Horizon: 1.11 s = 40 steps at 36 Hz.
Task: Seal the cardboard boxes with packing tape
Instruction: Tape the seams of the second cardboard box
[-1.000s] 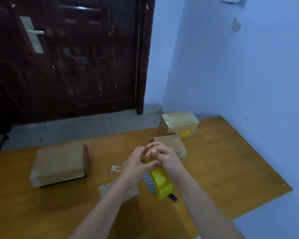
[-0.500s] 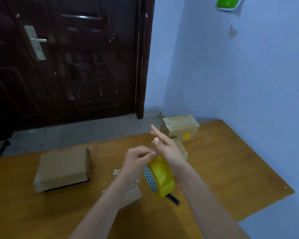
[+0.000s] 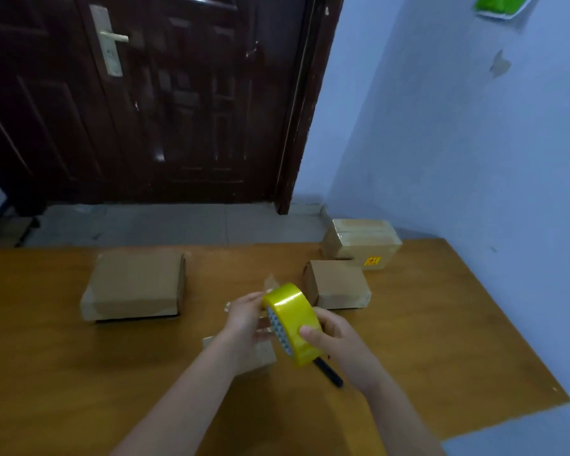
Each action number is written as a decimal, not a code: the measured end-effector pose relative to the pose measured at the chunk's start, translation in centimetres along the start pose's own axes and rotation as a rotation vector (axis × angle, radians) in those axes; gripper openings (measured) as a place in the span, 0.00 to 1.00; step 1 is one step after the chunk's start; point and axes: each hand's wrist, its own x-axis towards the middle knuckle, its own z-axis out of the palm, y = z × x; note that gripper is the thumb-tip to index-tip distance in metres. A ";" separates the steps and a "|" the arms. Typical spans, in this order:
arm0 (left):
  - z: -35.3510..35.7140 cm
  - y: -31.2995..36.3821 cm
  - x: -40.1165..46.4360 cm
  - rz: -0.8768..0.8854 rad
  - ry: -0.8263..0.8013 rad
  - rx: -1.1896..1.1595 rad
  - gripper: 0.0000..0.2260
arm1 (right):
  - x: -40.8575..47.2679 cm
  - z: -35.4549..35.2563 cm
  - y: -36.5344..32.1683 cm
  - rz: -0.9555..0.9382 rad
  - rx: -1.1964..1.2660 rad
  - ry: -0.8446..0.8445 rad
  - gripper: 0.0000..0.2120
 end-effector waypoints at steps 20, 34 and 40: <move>-0.1 -2.7 2.6 -0.218 -0.098 0.046 0.03 | -2.0 -0.3 2.8 0.013 0.073 0.123 0.21; -0.6 0.2 5.0 0.217 0.072 0.483 0.03 | 1.0 0.3 3.4 0.014 0.047 0.099 0.24; -1.4 1.4 7.2 0.304 0.201 0.573 0.11 | 1.2 0.5 4.9 0.201 -0.107 0.193 0.18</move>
